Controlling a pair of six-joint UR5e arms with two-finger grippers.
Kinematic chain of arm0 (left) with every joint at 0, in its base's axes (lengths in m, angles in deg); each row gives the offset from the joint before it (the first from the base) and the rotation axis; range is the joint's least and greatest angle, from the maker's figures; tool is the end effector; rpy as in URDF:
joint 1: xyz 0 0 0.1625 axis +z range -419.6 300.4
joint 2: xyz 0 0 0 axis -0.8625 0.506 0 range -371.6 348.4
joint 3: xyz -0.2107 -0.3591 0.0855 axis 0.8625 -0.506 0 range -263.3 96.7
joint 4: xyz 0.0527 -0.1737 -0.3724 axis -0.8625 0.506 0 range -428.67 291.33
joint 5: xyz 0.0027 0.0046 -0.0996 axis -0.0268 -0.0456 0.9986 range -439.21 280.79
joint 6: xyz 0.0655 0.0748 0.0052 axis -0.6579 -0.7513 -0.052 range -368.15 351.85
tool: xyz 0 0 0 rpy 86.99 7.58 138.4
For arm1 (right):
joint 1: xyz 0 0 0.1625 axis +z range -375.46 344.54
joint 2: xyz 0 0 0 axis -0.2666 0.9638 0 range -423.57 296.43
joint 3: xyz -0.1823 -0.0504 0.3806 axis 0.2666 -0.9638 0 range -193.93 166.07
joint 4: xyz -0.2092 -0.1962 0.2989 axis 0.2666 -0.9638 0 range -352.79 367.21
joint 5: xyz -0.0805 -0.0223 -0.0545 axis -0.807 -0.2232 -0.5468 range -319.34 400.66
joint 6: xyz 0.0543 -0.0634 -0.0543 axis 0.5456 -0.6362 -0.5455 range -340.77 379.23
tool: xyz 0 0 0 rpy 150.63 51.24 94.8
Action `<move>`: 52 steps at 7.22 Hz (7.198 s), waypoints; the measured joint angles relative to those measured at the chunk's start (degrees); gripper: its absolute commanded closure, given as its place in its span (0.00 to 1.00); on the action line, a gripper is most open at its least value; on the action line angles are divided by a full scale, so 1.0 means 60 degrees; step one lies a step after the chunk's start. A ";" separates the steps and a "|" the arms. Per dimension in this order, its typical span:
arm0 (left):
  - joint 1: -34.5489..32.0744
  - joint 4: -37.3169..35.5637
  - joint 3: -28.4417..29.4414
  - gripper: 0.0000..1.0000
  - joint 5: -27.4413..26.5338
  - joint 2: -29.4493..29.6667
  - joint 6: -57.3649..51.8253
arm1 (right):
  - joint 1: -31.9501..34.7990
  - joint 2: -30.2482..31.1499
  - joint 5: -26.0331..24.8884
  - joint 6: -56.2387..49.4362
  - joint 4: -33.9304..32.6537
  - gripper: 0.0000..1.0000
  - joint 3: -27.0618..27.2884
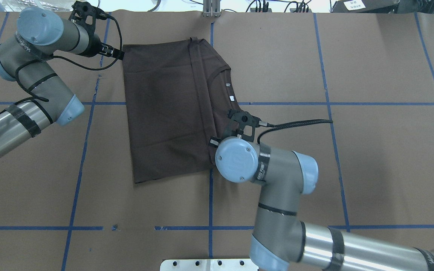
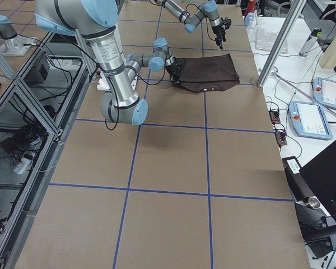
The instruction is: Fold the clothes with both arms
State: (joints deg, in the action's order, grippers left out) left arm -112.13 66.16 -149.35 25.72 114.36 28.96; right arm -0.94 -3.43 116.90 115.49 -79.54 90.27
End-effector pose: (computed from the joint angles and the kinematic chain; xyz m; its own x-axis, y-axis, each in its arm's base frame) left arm 0.3820 -0.6754 0.3941 0.7077 0.3432 -0.6176 0.1182 0.8042 0.5825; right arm -0.5727 -0.3105 0.2507 0.6076 0.2668 0.7481 -0.4818 0.8726 0.0802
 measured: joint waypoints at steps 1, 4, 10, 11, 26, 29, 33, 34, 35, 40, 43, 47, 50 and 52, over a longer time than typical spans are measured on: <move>0.0030 0.0004 -0.0004 0.00 0.0001 0.0011 0.0063 | -0.0507 0.0622 -0.0333 0.0213 -0.0283 1.00 0.0798; 0.0065 0.0005 -0.0035 0.00 0.0002 0.0026 0.0171 | -0.1368 0.1449 -0.0929 0.0760 -0.0604 0.34 0.1543; 0.0067 0.0000 -0.0133 0.00 0.0002 0.0000 0.0187 | -0.2024 0.1582 -0.1391 -0.0994 -0.1019 0.00 0.1839; 0.0068 0.0000 -0.0134 0.00 0.0002 -0.0009 0.0187 | -0.2125 0.1567 -0.1416 -0.1646 -0.0837 0.00 0.1832; 0.0068 -0.0029 -0.0120 0.00 0.0002 -0.0032 0.0172 | -0.2845 0.1932 -0.2698 -0.3797 0.0976 1.00 0.1430; 0.0068 -0.0029 -0.0119 0.00 0.0002 -0.0032 0.0185 | -0.2782 0.1902 -0.2818 -0.3791 0.0985 1.00 0.1470; 0.0068 -0.0015 -0.0110 0.00 -0.0001 -0.0032 0.0249 | -0.2851 0.2468 -0.2853 -0.2116 0.1019 1.00 0.1700; 0.0068 -0.0014 -0.0109 0.00 -0.0007 -0.0032 0.0256 | -0.2993 0.2549 -0.2853 -0.1340 0.1015 1.00 0.1805; 0.0068 -0.0011 -0.0110 0.00 -0.0011 -0.0032 0.0259 | -0.3145 0.2615 -0.2894 -0.0702 0.1012 0.94 0.1847; 0.0079 0.0001 -0.0109 0.00 -0.0003 -0.0032 0.0260 | -0.3418 0.2799 -0.3140 0.0091 0.0997 0.00 0.1963; 0.0082 -0.0006 -0.0109 0.00 -0.0004 -0.0032 0.0260 | -0.2498 0.2634 -0.2138 -0.2121 0.0975 0.00 0.1955; 0.0092 -0.0014 -0.0110 0.00 -0.0002 -0.0032 0.0260 | -0.1342 0.1371 -0.0482 -0.3409 -0.0155 0.00 0.1080; 0.0096 -0.0014 -0.0097 0.00 0.0002 -0.0032 0.0260 | -0.1244 0.1095 -0.0075 -0.3500 -0.1212 0.00 0.1033; 0.0097 -0.0014 -0.0097 0.00 0.0002 -0.0032 0.0260 | -0.1125 0.1073 0.0033 -0.3740 -0.1796 0.00 0.1058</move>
State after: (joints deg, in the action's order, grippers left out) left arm -111.55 66.07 -149.93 25.73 114.17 30.52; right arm -7.69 3.01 117.10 93.06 -90.32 96.62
